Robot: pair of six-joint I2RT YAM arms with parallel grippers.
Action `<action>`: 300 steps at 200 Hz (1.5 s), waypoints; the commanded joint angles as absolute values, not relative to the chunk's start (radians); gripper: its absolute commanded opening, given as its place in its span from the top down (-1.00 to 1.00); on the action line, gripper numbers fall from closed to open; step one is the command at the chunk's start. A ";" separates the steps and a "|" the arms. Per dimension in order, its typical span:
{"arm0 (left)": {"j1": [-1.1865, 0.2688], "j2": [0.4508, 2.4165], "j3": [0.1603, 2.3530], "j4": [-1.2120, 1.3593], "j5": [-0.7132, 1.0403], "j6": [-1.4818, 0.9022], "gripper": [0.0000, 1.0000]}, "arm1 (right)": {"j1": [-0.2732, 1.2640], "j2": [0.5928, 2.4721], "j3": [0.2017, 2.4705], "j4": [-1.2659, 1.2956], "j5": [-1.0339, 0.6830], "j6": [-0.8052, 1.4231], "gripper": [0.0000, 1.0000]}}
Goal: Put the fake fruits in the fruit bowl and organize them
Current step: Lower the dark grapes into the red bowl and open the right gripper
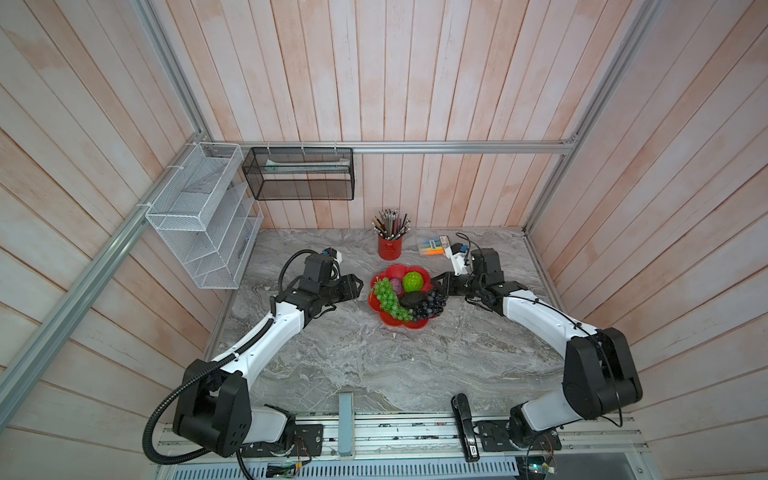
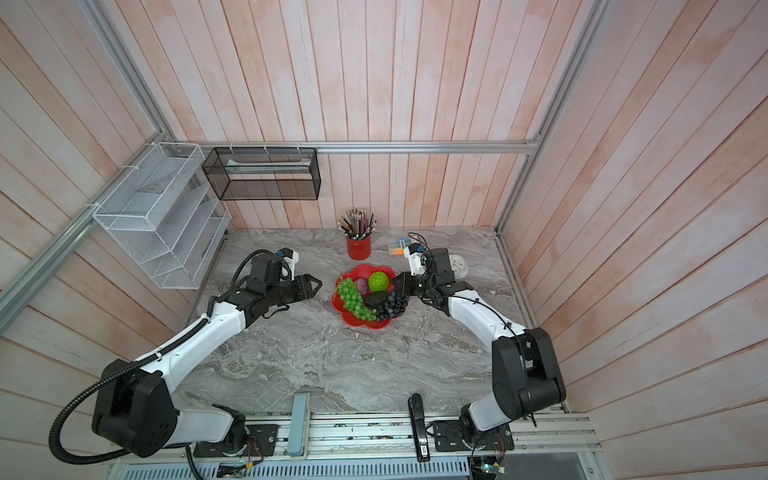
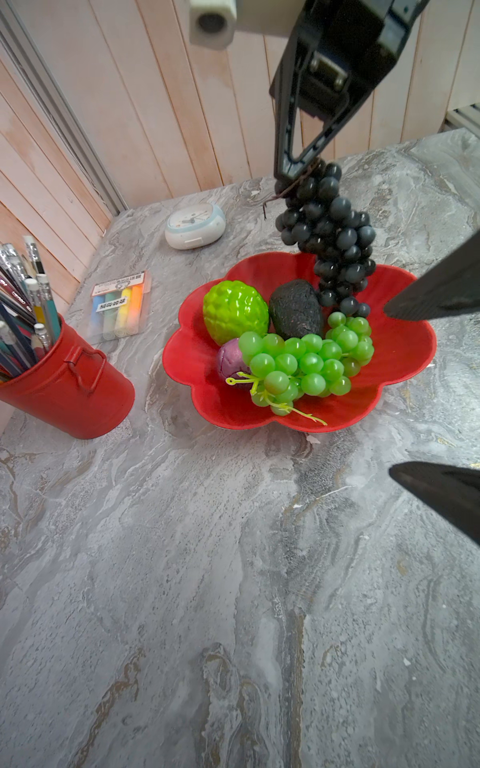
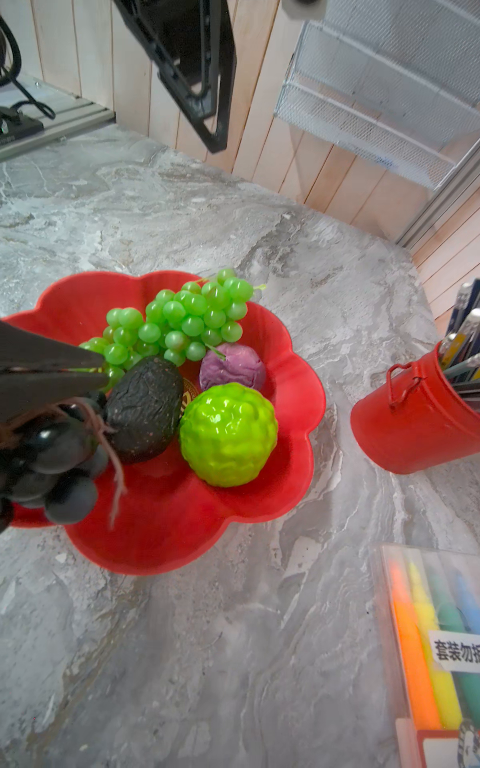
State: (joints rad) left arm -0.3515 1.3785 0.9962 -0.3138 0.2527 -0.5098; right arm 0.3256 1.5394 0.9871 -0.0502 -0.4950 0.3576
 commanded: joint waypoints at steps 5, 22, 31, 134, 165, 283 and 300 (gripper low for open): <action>-0.347 1.378 0.977 -0.291 0.249 -0.514 -0.14 | 0.325 1.590 1.022 -0.008 -0.460 0.306 1.00; -0.347 1.379 0.978 -0.295 0.248 -0.512 -0.14 | 0.325 1.631 1.054 -0.005 -0.457 0.289 1.00; -0.347 1.380 0.979 -0.296 0.249 -0.513 -0.14 | 0.324 1.650 1.072 -0.009 -0.462 0.280 1.00; -0.347 1.410 0.983 -0.307 0.274 -0.499 -0.14 | 0.360 1.850 1.228 -0.043 -0.500 0.230 1.00; -0.347 1.413 0.982 -0.311 0.280 -0.498 -0.14 | 0.366 1.895 1.261 -0.049 -0.501 0.229 1.00; -0.348 1.362 0.980 -0.348 0.283 -0.508 -0.14 | 0.388 1.773 1.317 -0.201 -0.356 0.143 0.10; -0.350 1.353 0.977 -0.356 0.281 -0.509 -0.14 | 0.386 1.702 1.264 -0.201 -0.300 0.147 0.20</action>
State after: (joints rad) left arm -0.3515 1.3872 0.9955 -0.3367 0.2790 -0.5095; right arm 0.3840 1.8099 1.3128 -0.1631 -0.3901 0.1623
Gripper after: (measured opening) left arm 0.571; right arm 0.422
